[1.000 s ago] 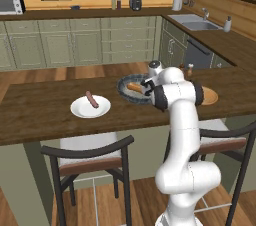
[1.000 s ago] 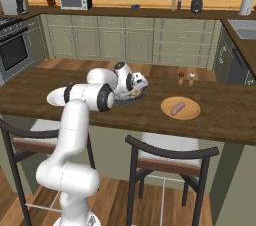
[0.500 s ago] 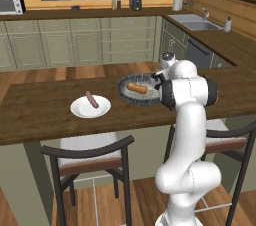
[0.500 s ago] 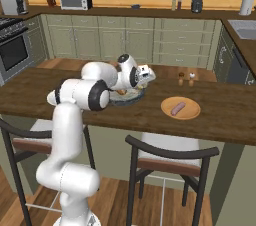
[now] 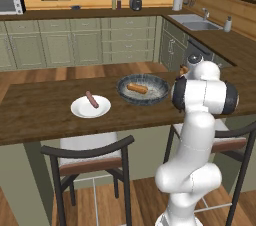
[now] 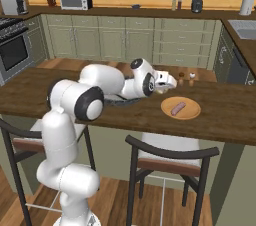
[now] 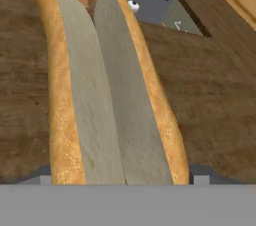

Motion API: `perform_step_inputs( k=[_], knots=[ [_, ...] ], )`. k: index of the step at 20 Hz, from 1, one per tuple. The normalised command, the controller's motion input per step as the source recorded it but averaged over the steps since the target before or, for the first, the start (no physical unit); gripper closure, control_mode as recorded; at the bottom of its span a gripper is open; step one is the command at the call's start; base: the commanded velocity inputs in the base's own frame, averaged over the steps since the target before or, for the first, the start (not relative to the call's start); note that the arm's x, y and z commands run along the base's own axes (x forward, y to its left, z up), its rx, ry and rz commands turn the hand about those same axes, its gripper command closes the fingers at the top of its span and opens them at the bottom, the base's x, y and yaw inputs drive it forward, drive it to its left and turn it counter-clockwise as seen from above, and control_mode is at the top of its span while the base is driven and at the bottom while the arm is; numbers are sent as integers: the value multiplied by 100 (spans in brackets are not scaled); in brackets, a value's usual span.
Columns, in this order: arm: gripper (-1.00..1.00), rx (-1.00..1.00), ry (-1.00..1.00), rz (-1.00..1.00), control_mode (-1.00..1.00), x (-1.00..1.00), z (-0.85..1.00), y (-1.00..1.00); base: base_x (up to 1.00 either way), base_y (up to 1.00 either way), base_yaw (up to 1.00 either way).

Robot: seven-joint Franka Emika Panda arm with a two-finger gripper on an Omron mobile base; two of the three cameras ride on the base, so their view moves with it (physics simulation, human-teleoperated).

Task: Place one bun and one sausage from the bowl on each plate.

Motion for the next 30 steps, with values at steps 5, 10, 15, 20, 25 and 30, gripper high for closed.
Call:
perform_step_inputs(
  k=[5, 10, 15, 20, 25, 30],
  knots=[
    [100, 8, 6, -22, -100, -2, -15, -50, 0, 0, 0],
    [100, 0, 10, -12, -100, 12, -47, -2, 0, 0, 0],
    [100, 2, 5, -7, -100, 32, -59, 0, 0, 0, 0],
    [-100, 0, 0, -2, -100, 48, -26, -1, 0, 0, 0],
    [-100, 3, -1, -1, -100, 14, 0, -39, 0, 0, 0],
    [-100, 4, -1, -5, -100, 0, 8, -34, 0, 0, 0]
  ],
)
